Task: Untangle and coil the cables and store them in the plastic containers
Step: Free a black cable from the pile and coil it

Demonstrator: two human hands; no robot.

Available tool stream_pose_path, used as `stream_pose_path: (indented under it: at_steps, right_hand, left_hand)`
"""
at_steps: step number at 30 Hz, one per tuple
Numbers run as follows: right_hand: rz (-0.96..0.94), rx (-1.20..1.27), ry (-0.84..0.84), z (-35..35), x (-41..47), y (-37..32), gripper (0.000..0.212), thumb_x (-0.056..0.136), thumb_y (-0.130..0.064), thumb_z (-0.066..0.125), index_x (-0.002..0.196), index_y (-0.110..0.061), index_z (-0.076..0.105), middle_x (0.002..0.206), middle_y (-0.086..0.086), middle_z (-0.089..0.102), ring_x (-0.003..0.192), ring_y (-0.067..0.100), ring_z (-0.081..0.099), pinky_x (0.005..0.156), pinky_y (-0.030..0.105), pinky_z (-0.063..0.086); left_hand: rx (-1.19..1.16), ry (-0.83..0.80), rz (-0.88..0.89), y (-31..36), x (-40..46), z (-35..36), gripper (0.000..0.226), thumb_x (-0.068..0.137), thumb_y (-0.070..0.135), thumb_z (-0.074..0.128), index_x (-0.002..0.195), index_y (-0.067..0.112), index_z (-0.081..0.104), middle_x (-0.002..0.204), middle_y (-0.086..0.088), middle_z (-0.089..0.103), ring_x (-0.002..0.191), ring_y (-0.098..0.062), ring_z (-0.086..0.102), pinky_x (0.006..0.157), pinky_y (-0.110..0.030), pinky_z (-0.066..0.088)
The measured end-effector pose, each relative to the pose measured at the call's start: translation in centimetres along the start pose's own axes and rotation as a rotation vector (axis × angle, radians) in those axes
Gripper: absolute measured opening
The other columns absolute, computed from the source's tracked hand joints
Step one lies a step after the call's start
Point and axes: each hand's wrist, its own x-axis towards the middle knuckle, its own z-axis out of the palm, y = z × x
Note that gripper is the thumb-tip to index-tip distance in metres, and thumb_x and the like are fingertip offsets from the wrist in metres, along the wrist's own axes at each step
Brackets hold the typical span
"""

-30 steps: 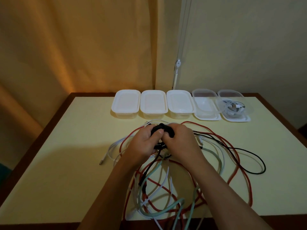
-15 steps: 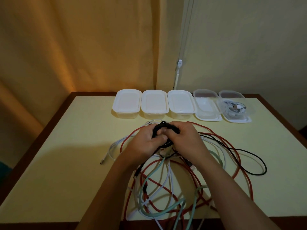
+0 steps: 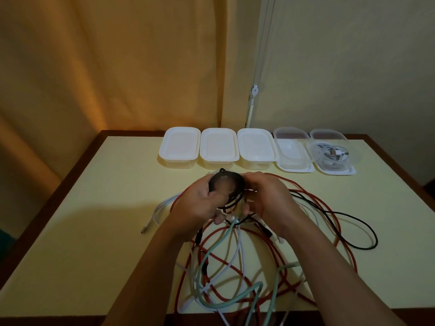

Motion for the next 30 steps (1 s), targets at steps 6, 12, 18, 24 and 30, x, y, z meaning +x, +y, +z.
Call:
stream_pose_path:
  at_steps: [6, 12, 18, 24, 30]
  right_hand:
    - [0.091, 0.189, -0.232, 0.0, -0.2, -0.2, 0.037, 0.106, -0.010, 0.035, 0.124, 0.007, 0.062, 0.090, 0.011, 0.068, 0.064, 0.009, 0.062, 0.050, 0.023, 0.042]
    - [0.013, 0.169, -0.177, 0.5, -0.3, 0.1, 0.042, 0.109, -0.021, 0.037, 0.121, 0.009, 0.064, 0.109, 0.023, 0.069, 0.093, 0.029, 0.067, 0.077, 0.036, 0.057]
    - [-0.034, 0.100, 0.008, 0.7, 0.0, 0.2, 0.037, 0.104, -0.026, 0.052, 0.081, -0.007, 0.074, 0.071, 0.007, 0.065, 0.067, 0.018, 0.062, 0.063, 0.025, 0.052]
    - [-0.043, -0.007, 0.125, 0.7, 0.4, 0.5, 0.037, 0.094, -0.043, 0.065, 0.090, -0.006, 0.068, 0.076, 0.014, 0.061, 0.069, 0.027, 0.053, 0.067, 0.038, 0.044]
    - [-0.092, -0.174, 0.154, 0.2, 0.4, 0.1, 0.053, 0.084, -0.053, 0.073, 0.077, -0.001, 0.063, 0.073, 0.013, 0.055, 0.066, 0.023, 0.047, 0.059, 0.032, 0.040]
  left_hand:
    - [-0.140, -0.035, 0.015, 0.8, -0.3, -0.1, 0.023, 0.093, 0.014, 0.053, 0.094, 0.029, 0.070, 0.093, -0.020, 0.063, 0.079, -0.027, 0.055, 0.044, -0.022, 0.038]
    - [-0.152, -0.019, 0.017, 0.9, -0.2, 0.2, 0.025, 0.096, 0.019, 0.051, 0.087, 0.032, 0.071, 0.081, -0.004, 0.064, 0.073, -0.025, 0.057, 0.049, -0.023, 0.042]
    - [-0.069, 0.037, 0.003, 0.4, 0.4, 0.1, 0.051, 0.107, 0.033, 0.030, 0.063, 0.027, 0.053, 0.063, -0.001, 0.033, 0.078, -0.049, 0.051, 0.073, -0.043, 0.049]
    - [0.011, -0.002, 0.010, 0.1, 0.2, -0.1, 0.036, 0.101, 0.037, 0.032, 0.069, 0.021, 0.040, 0.065, 0.003, 0.034, 0.065, -0.020, 0.031, 0.072, -0.038, 0.031]
    - [0.039, 0.012, 0.026, -0.3, 0.3, -0.6, 0.032, 0.099, 0.040, 0.037, 0.079, 0.020, 0.051, 0.077, 0.004, 0.048, 0.077, -0.014, 0.047, 0.083, -0.040, 0.039]
